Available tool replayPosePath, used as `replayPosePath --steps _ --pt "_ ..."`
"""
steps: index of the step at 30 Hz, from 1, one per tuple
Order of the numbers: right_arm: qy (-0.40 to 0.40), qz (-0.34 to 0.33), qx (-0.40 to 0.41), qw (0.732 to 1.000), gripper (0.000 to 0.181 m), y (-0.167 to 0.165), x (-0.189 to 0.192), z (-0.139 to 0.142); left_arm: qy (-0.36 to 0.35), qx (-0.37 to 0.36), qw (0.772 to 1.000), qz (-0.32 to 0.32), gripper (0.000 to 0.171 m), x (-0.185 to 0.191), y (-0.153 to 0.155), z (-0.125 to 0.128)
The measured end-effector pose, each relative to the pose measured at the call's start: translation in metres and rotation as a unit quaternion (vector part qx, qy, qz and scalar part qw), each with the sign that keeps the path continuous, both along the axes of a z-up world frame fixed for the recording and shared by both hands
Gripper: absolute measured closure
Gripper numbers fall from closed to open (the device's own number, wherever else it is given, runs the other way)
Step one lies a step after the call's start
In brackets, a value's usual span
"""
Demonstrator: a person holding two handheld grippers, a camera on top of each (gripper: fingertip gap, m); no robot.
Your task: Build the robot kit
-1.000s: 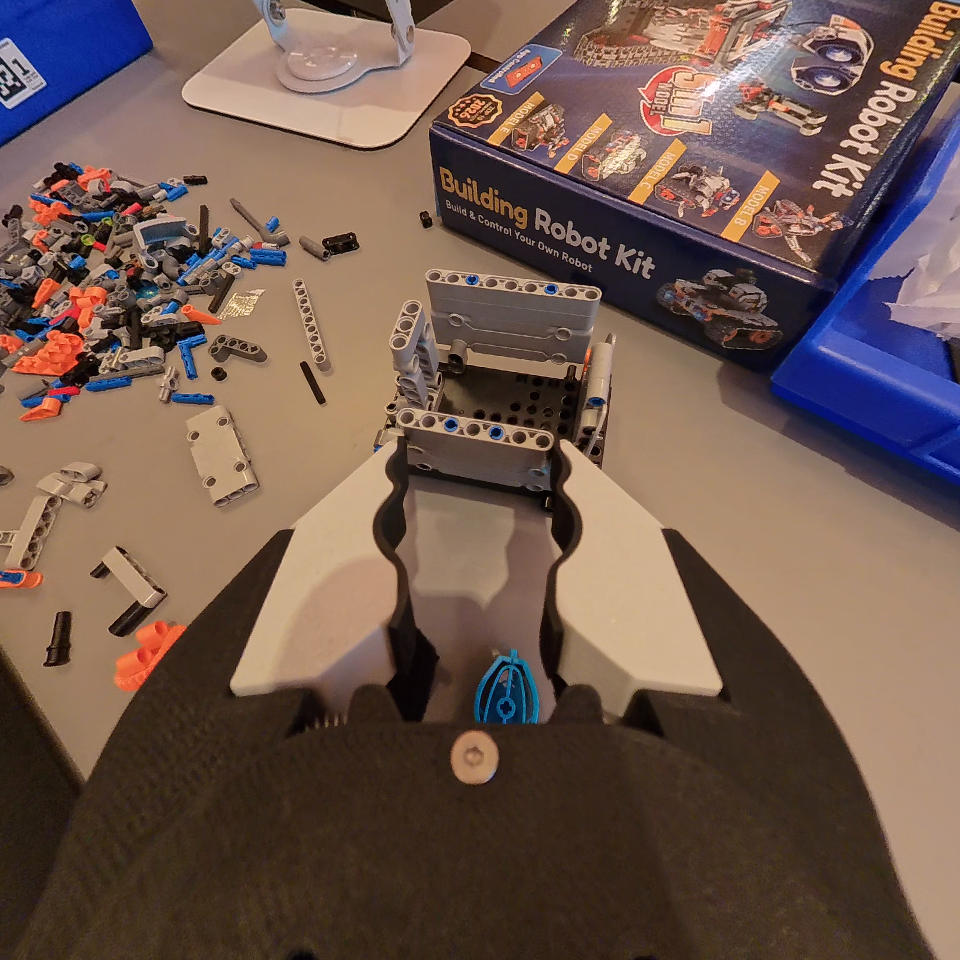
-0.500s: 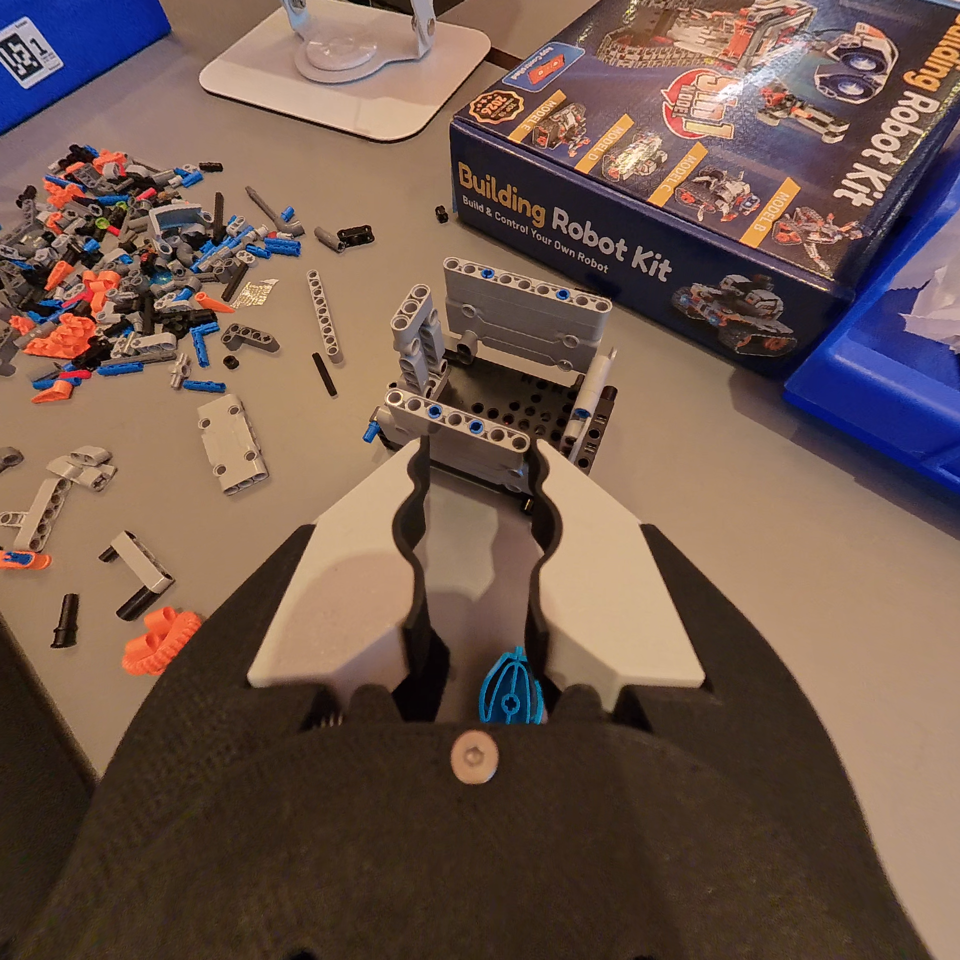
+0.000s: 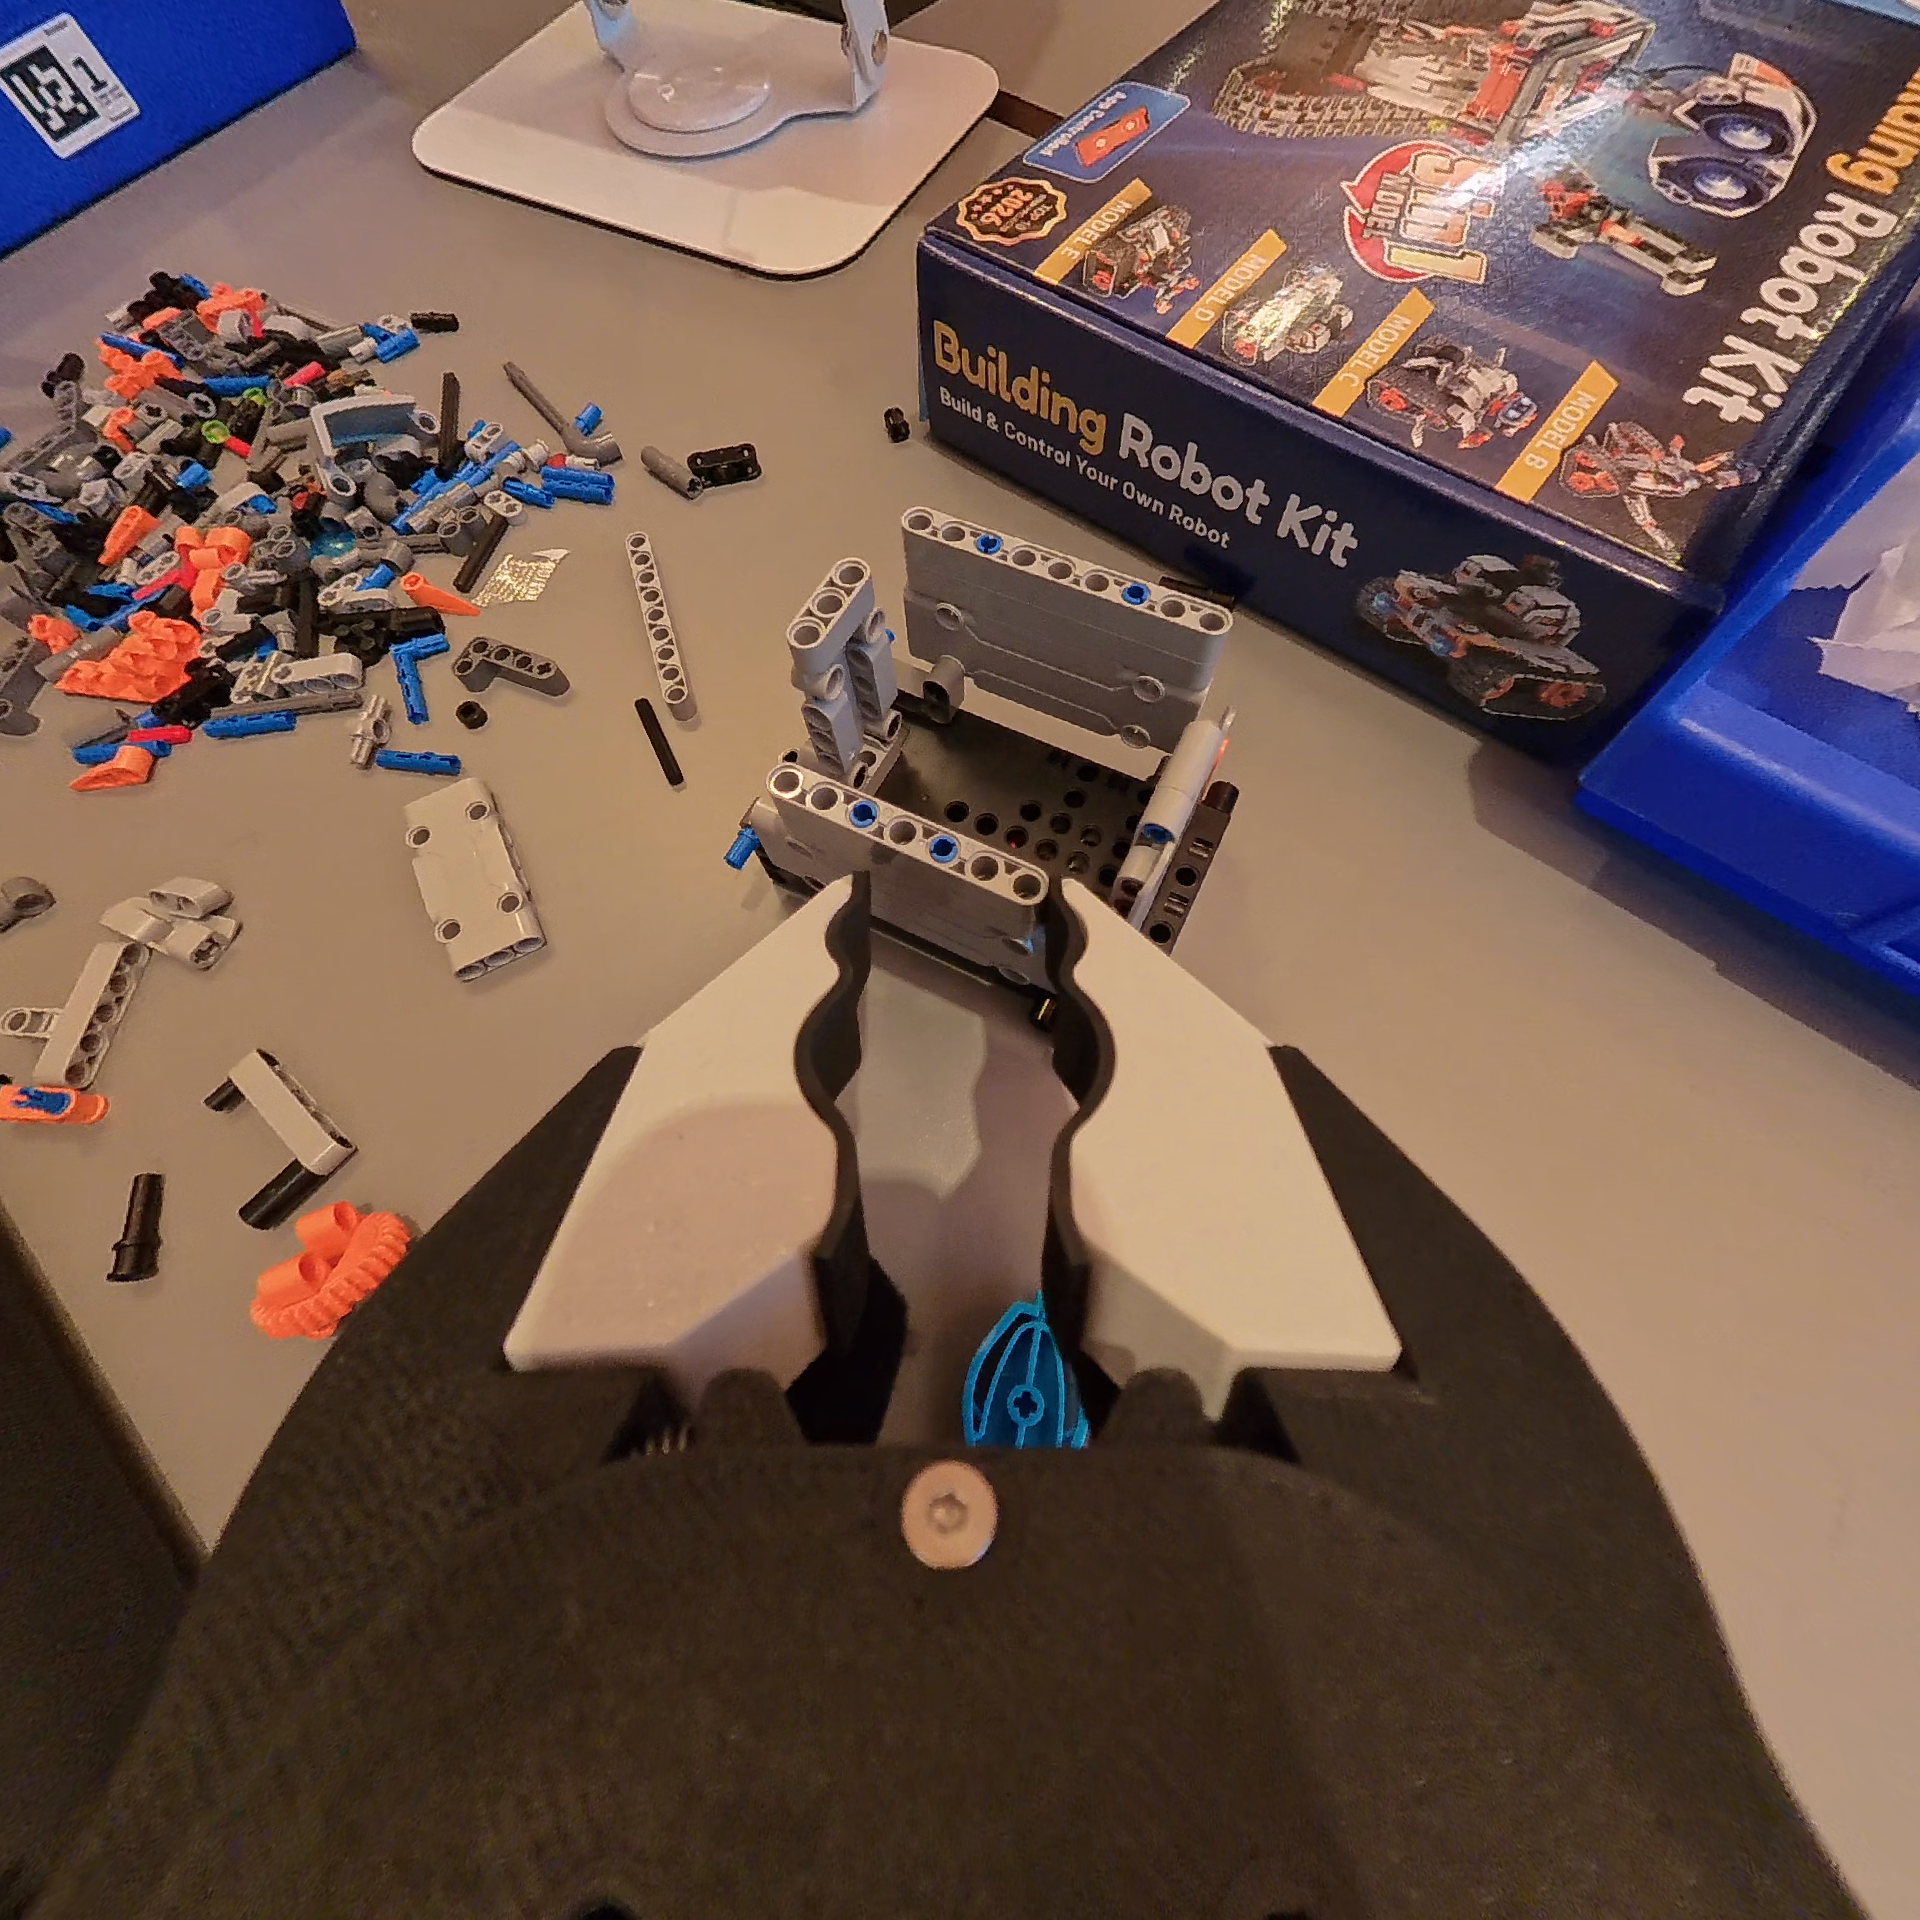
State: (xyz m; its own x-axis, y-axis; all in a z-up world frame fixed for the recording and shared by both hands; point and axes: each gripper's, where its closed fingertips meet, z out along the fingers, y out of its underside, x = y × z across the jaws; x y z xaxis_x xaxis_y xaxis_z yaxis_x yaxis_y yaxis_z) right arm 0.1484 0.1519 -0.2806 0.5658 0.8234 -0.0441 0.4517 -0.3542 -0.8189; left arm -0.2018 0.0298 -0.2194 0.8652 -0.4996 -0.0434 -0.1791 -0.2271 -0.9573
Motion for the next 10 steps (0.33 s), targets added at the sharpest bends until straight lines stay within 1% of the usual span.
replayPosePath --steps 10 --pt "-0.002 0.005 0.001 1.000 0.155 -0.0014 -0.0006 -0.0001 0.001 0.000 1.000 -0.001 0.162 0.0004 -0.0001 -0.0003"
